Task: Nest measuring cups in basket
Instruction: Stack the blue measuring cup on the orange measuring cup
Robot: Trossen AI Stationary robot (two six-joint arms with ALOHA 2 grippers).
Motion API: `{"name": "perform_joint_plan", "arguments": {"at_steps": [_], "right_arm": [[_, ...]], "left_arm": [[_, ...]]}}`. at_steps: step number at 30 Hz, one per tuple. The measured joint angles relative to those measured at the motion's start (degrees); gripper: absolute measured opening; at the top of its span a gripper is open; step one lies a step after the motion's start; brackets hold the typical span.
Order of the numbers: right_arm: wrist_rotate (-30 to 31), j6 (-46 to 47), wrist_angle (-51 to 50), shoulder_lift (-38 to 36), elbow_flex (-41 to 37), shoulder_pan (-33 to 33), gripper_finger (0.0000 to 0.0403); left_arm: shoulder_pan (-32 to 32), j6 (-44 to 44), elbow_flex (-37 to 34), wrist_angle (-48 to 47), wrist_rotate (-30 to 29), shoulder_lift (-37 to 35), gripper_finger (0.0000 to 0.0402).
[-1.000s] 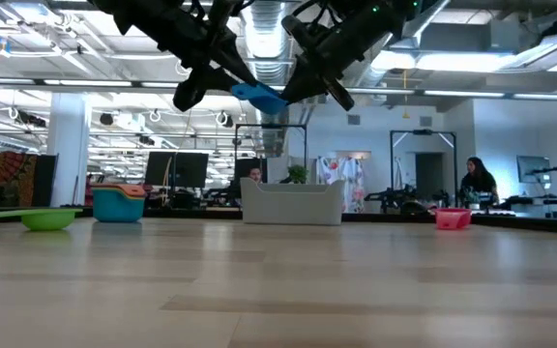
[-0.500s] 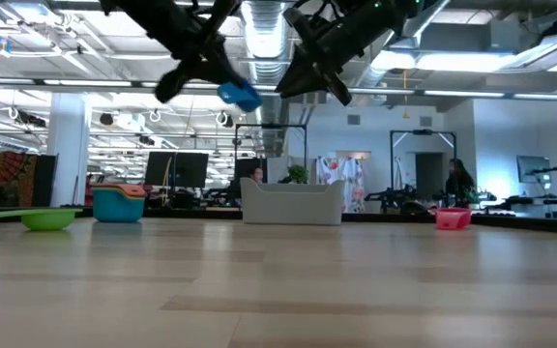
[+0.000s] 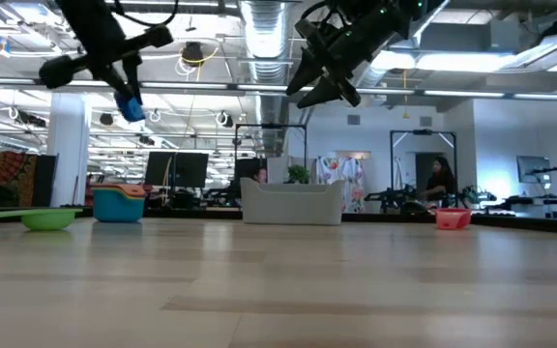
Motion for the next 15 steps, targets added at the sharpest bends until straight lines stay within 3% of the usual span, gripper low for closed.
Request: {"name": "perform_joint_plan", "arguments": {"at_steps": [3,11,15], "right_arm": [[-0.4,-0.3,0.1,0.0,0.0,0.0,0.02],[-1.0,-3.0,-1.2,0.0,0.0,0.8,0.0182],[-1.7,-5.2,-3.3,0.0,0.0,1.0,0.0177]], "left_arm": [[0.0,-3.7,-5.0,3.4,0.1,-3.1,0.0],[0.9,-7.2,-27.4,36.6,-5.7,-16.6,0.0],[1.2,-12.3,-35.1,44.6,-8.2,-21.1,0.0]]}}
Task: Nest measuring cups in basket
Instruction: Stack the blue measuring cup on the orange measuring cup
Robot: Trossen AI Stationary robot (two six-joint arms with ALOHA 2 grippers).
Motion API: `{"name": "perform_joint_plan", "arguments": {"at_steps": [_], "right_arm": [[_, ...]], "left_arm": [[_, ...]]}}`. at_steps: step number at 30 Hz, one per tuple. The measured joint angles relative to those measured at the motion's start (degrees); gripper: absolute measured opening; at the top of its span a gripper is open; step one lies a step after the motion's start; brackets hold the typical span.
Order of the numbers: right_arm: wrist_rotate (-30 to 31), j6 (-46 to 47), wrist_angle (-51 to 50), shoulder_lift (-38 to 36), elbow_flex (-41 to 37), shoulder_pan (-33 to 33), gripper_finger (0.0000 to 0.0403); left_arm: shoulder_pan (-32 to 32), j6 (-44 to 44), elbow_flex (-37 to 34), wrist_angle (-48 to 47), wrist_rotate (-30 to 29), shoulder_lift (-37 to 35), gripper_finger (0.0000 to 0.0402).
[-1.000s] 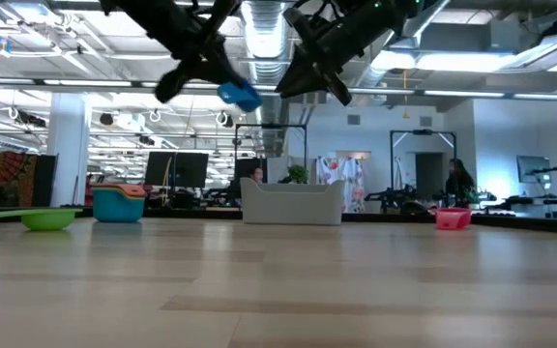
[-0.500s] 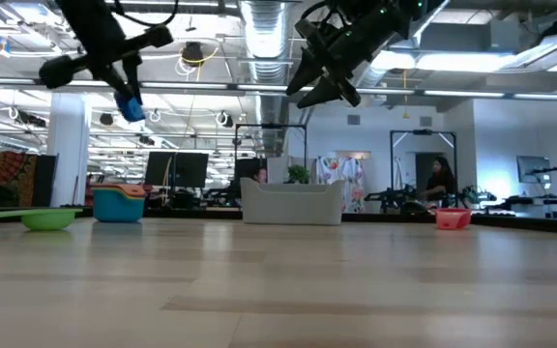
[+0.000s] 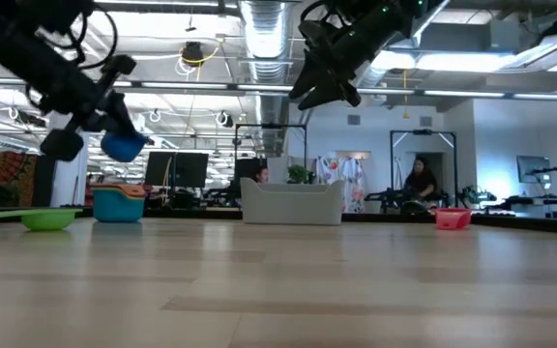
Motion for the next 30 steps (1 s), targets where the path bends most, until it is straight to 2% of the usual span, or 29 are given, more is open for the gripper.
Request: {"name": "perform_joint_plan", "arguments": {"at_steps": [4,8,20,30], "right_arm": [[-0.5,-1.0,-1.7,0.0,0.0,0.0,0.0175],[-0.5,-1.5,-2.0,0.0,0.0,0.0,0.0178],[-0.5,-3.5,-2.3,0.0,0.0,-0.2,0.0169],[-0.5,-3.6,-2.3,0.0,0.0,-0.2,0.0181]], "left_arm": [[0.0,-4.4,-2.7,0.2,-2.7,-1.4,0.0],[0.0,-7.3,-4.0,0.1,-2.8,-1.2,0.0],[0.1,-6.9,-4.2,-1.9,-0.9,0.0,0.0003],[1.9,-6.9,-4.2,-3.3,2.2,0.0,0.0007]]}}
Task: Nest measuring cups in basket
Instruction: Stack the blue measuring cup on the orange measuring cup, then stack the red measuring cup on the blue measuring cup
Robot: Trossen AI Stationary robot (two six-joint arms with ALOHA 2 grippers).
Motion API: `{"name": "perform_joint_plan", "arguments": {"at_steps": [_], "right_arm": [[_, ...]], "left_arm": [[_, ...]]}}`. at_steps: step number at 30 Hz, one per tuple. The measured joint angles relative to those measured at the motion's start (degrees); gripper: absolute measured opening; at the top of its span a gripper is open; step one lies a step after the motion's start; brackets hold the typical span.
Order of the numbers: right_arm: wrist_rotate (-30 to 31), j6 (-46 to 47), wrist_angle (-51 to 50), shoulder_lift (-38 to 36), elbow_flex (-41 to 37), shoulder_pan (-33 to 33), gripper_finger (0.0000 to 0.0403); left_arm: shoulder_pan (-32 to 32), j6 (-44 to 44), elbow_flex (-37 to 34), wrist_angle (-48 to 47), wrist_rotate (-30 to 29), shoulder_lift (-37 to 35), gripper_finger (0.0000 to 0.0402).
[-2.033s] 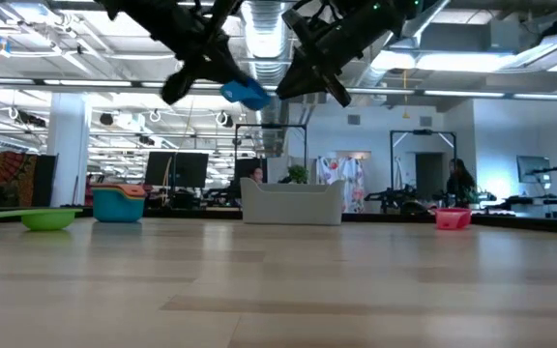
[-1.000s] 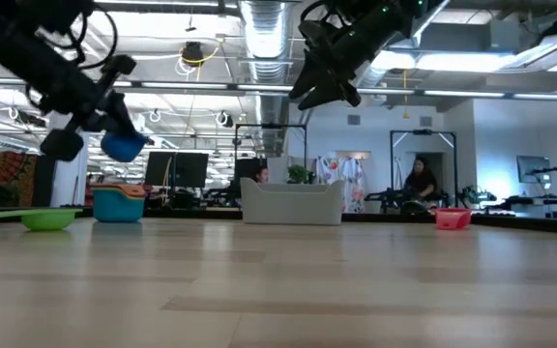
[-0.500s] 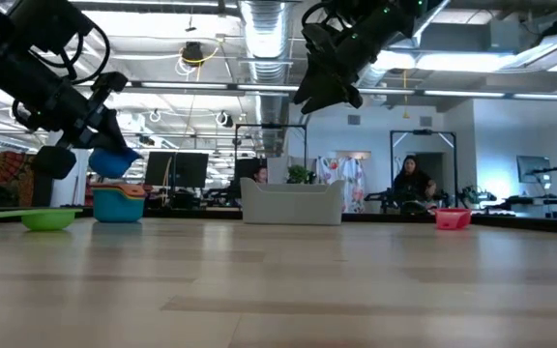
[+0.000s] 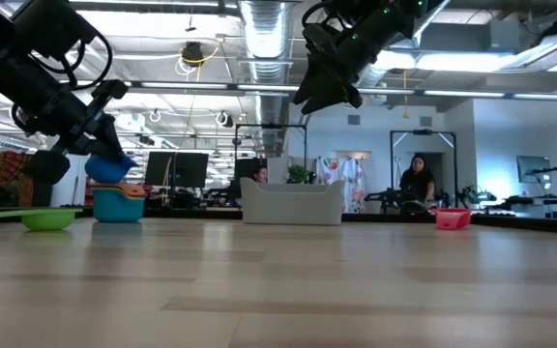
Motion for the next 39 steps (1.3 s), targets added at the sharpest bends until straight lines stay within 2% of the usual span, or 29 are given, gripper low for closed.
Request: {"name": "perform_joint_plan", "arguments": {"at_steps": [5,11,16,20,27,33,39], "right_arm": [[0.0,0.0,0.0,0.0,0.0,0.0,0.018],[0.0,0.0,0.0,0.0,0.0,0.0,0.0177],[0.0,0.0,0.1,0.0,0.0,0.0,0.0182],[0.1,0.0,0.8,0.0,0.0,0.0,0.0185],[0.1,0.2,1.3,0.0,0.0,-0.5,0.018],[0.2,1.8,1.1,0.0,0.0,-1.2,0.0185],[0.2,2.4,1.2,0.2,0.0,-1.0,0.0187]], "left_arm": [[1.4,0.2,0.0,-2.1,3.7,0.0,0.0041],[1.7,1.0,0.0,-2.2,4.5,0.0,0.01],[1.7,4.8,0.0,1.9,6.3,-0.2,0.0132],[1.7,7.4,0.0,4.0,7.2,-0.2,0.0139],[1.6,7.8,0.0,1.9,14.0,-0.3,0.0139],[1.7,8.5,0.1,-4.9,21.3,-1.5,0.0139],[2.8,9.7,1.8,-9.4,19.0,-4.0,0.0139]]}}
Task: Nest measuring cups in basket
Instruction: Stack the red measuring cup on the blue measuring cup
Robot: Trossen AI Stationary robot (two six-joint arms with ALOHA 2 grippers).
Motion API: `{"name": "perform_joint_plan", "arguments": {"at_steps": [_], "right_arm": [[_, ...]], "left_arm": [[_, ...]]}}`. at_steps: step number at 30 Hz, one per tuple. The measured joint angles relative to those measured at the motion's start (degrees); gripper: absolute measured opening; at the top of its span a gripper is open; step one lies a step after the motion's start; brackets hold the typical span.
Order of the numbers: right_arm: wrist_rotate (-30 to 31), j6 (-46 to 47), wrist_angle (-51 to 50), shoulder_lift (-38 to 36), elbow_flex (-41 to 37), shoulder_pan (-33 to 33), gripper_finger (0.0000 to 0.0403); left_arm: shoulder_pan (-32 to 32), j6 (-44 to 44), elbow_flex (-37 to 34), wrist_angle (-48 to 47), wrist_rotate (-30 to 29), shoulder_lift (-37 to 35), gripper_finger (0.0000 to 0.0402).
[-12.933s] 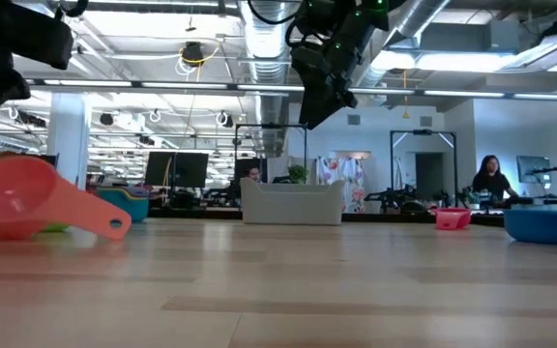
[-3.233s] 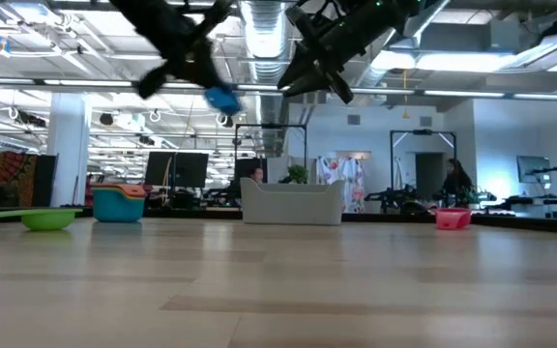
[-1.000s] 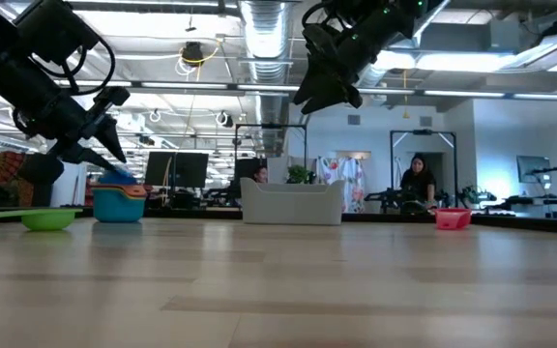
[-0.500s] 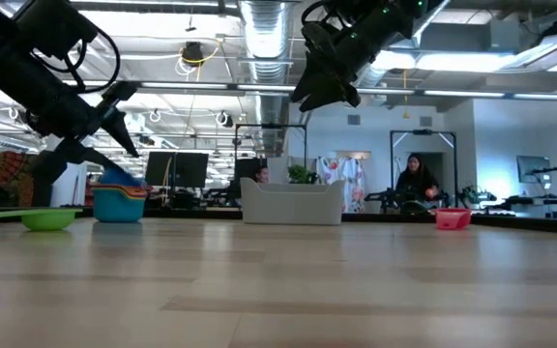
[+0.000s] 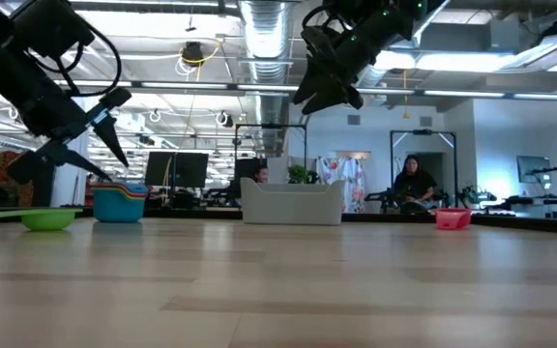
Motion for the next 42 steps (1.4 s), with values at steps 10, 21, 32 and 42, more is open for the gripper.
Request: {"name": "perform_joint_plan", "arguments": {"at_steps": [10,21,32,42], "right_arm": [[1.2,4.4,-6.7,1.5,-0.1,-1.6,0.0184],[6.0,10.5,-27.3,-8.6,-7.9,-10.0,0.0168],[13.5,30.5,-30.1,-23.1,-24.6,-18.3,0.0137],[11.8,33.9,-30.4,-22.0,-27.3,-17.3,0.0191]], "left_arm": [[4.6,15.6,8.3,-3.9,4.6,0.5,0.0139],[8.8,38.5,16.7,-4.2,17.1,7.8,0.0139],[17.1,57.1,24.2,-11.2,23.0,12.3,0.0139],[20.1,65.1,24.8,-20.8,40.2,14.4,0.0139]]}}
